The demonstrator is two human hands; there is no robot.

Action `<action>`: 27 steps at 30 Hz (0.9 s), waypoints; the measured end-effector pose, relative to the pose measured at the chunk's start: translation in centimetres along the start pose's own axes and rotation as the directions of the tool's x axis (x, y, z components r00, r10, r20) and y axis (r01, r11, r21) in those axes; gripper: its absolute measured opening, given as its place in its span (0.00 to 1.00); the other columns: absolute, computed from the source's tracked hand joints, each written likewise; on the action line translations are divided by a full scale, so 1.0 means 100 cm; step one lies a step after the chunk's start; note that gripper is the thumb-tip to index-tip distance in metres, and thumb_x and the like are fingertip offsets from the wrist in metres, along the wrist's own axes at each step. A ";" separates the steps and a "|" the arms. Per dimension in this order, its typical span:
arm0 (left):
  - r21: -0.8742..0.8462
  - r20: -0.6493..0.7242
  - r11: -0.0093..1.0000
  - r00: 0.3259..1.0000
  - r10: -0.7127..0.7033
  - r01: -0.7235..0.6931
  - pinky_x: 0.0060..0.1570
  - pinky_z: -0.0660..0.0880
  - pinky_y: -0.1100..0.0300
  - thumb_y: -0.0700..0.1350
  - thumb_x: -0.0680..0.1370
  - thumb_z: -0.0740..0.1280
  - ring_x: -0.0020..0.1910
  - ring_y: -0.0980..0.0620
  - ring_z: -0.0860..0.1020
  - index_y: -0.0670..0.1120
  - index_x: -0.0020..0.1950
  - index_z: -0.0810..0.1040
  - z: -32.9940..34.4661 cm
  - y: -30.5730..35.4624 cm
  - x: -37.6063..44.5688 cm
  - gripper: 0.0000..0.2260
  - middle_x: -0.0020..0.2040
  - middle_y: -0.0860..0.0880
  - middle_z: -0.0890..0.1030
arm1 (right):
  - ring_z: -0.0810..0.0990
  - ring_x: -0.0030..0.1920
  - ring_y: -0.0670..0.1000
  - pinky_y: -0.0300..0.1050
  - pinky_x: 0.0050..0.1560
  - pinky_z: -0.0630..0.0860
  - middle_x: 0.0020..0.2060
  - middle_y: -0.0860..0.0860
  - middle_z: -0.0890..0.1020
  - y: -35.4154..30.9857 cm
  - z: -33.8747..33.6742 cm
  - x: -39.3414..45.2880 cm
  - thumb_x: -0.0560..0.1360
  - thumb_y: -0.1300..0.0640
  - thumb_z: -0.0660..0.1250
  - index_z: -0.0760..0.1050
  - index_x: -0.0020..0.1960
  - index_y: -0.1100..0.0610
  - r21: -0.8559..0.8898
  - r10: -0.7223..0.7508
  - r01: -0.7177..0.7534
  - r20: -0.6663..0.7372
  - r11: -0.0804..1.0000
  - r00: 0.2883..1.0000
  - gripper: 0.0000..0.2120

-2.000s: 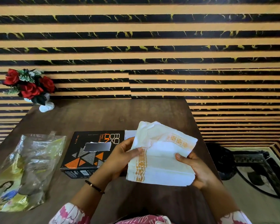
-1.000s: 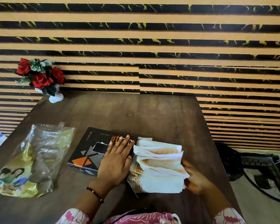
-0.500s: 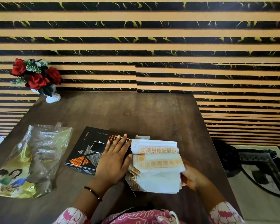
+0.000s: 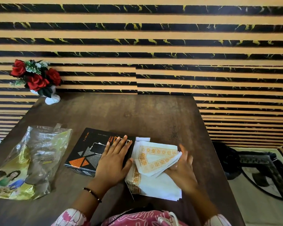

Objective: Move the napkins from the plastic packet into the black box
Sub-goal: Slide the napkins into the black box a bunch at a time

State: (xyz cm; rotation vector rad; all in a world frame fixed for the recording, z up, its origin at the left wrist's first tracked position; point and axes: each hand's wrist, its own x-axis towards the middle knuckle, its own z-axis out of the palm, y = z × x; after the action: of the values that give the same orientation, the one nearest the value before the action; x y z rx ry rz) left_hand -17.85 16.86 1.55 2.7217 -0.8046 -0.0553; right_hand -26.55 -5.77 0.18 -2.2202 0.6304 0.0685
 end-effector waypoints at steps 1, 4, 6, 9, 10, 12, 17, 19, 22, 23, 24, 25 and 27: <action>0.002 -0.002 1.000 1.000 0.002 -0.001 0.73 0.37 0.53 0.63 0.73 0.43 0.74 0.56 0.41 0.54 0.75 0.51 0.001 0.000 0.000 0.31 0.76 0.56 0.46 | 0.58 0.73 0.54 0.61 0.69 0.61 0.72 0.49 0.60 -0.002 -0.003 -0.001 0.61 0.34 0.70 0.55 0.72 0.45 -0.055 -0.081 0.077 -0.069 0.996 0.994 0.45; 0.002 -0.002 1.000 1.000 0.003 -0.003 0.73 0.38 0.52 0.62 0.73 0.44 0.74 0.56 0.41 0.54 0.75 0.52 0.002 0.000 -0.001 0.31 0.76 0.55 0.47 | 0.68 0.64 0.50 0.56 0.66 0.67 0.62 0.45 0.74 -0.008 -0.011 -0.001 0.67 0.40 0.66 0.74 0.56 0.43 -0.124 -0.240 0.221 -0.164 0.967 0.957 0.19; -0.010 -0.009 1.000 1.000 0.005 -0.005 0.74 0.39 0.52 0.62 0.73 0.44 0.74 0.56 0.42 0.54 0.75 0.53 0.002 0.000 -0.002 0.31 0.76 0.55 0.48 | 0.73 0.57 0.49 0.54 0.64 0.67 0.51 0.43 0.80 -0.015 -0.017 0.005 0.71 0.43 0.66 0.76 0.43 0.44 -0.089 -0.192 0.179 -0.164 0.980 0.968 0.05; 0.007 0.001 1.000 1.000 0.007 -0.007 0.73 0.38 0.53 0.63 0.73 0.43 0.74 0.56 0.41 0.54 0.75 0.52 0.002 -0.001 -0.001 0.31 0.76 0.55 0.48 | 0.78 0.51 0.50 0.55 0.62 0.69 0.40 0.43 0.79 -0.028 -0.021 0.021 0.73 0.43 0.65 0.73 0.39 0.44 -0.059 -0.103 0.095 -0.140 0.994 0.985 0.07; 0.007 0.004 1.000 1.000 0.007 -0.007 0.73 0.37 0.53 0.63 0.73 0.43 0.74 0.56 0.41 0.55 0.75 0.52 0.002 -0.001 -0.001 0.31 0.76 0.55 0.47 | 0.78 0.52 0.52 0.54 0.62 0.69 0.42 0.44 0.80 -0.031 -0.020 0.027 0.72 0.43 0.66 0.73 0.42 0.44 -0.078 -0.077 0.067 -0.134 0.995 0.988 0.06; 0.007 0.005 1.000 1.000 0.004 -0.004 0.72 0.37 0.54 0.63 0.73 0.43 0.74 0.56 0.40 0.55 0.75 0.51 0.002 -0.001 -0.001 0.32 0.76 0.55 0.47 | 0.75 0.60 0.55 0.55 0.63 0.69 0.55 0.49 0.79 -0.033 -0.014 0.039 0.70 0.44 0.68 0.72 0.56 0.46 -0.101 -0.016 0.005 -0.108 0.995 0.994 0.16; 0.004 0.016 1.000 1.000 -0.001 0.001 0.72 0.35 0.54 0.64 0.72 0.41 0.74 0.56 0.39 0.56 0.75 0.49 0.000 0.000 -0.002 0.32 0.76 0.56 0.45 | 0.67 0.69 0.60 0.57 0.66 0.69 0.69 0.55 0.68 -0.006 -0.010 0.040 0.67 0.48 0.73 0.62 0.70 0.55 0.001 0.204 -0.205 -0.105 0.979 0.973 0.37; -0.005 0.002 1.000 1.000 0.001 -0.001 0.72 0.35 0.54 0.64 0.72 0.42 0.74 0.57 0.39 0.55 0.75 0.50 0.000 0.001 -0.002 0.32 0.76 0.56 0.45 | 0.78 0.58 0.56 0.54 0.56 0.78 0.61 0.54 0.77 0.010 -0.008 0.026 0.67 0.47 0.73 0.67 0.63 0.57 0.142 0.319 -0.318 0.019 0.937 0.948 0.30; 0.005 -0.013 1.000 1.000 0.004 -0.004 0.72 0.37 0.53 0.63 0.73 0.42 0.74 0.56 0.41 0.55 0.75 0.51 0.001 0.001 -0.001 0.31 0.76 0.55 0.47 | 0.81 0.46 0.51 0.49 0.47 0.80 0.50 0.52 0.81 0.020 -0.002 0.009 0.69 0.50 0.73 0.72 0.51 0.57 0.238 0.354 -0.383 0.157 0.892 0.922 0.17; 0.011 -0.018 1.000 1.000 0.009 -0.009 0.72 0.38 0.53 0.63 0.73 0.43 0.74 0.55 0.42 0.54 0.75 0.52 0.002 0.001 -0.001 0.31 0.76 0.55 0.48 | 0.82 0.44 0.50 0.47 0.45 0.80 0.49 0.51 0.82 0.020 0.000 0.006 0.69 0.51 0.73 0.74 0.49 0.56 0.279 0.344 -0.382 0.177 0.881 0.922 0.14; 0.013 -0.022 1.000 1.000 0.015 -0.015 0.73 0.39 0.52 0.62 0.73 0.43 0.74 0.55 0.43 0.54 0.75 0.53 0.002 0.000 -0.001 0.31 0.76 0.54 0.49 | 0.82 0.44 0.51 0.47 0.44 0.80 0.48 0.52 0.83 0.020 0.001 0.004 0.69 0.51 0.73 0.75 0.49 0.56 0.323 0.341 -0.387 0.192 0.864 0.920 0.14; 0.015 -0.027 1.000 0.999 0.020 -0.019 0.73 0.40 0.52 0.62 0.74 0.44 0.75 0.54 0.44 0.53 0.75 0.54 0.002 0.000 -0.002 0.30 0.76 0.53 0.50 | 0.82 0.44 0.51 0.46 0.42 0.79 0.48 0.52 0.83 0.018 0.000 0.003 0.69 0.51 0.73 0.76 0.50 0.57 0.375 0.334 -0.389 0.206 0.841 0.920 0.15; 0.025 -0.025 0.999 0.999 0.024 -0.023 0.73 0.41 0.51 0.61 0.74 0.45 0.75 0.54 0.45 0.53 0.75 0.55 0.003 0.000 -0.002 0.30 0.77 0.53 0.52 | 0.82 0.44 0.51 0.43 0.36 0.76 0.45 0.52 0.84 0.015 -0.004 0.000 0.70 0.53 0.72 0.77 0.50 0.58 0.488 0.329 -0.425 0.273 0.763 0.904 0.12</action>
State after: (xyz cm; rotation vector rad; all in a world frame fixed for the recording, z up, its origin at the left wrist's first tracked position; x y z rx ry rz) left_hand -18.06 16.95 1.25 2.7294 -0.8351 -0.0057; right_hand -27.31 -6.89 -0.60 -1.4973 0.8746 0.2570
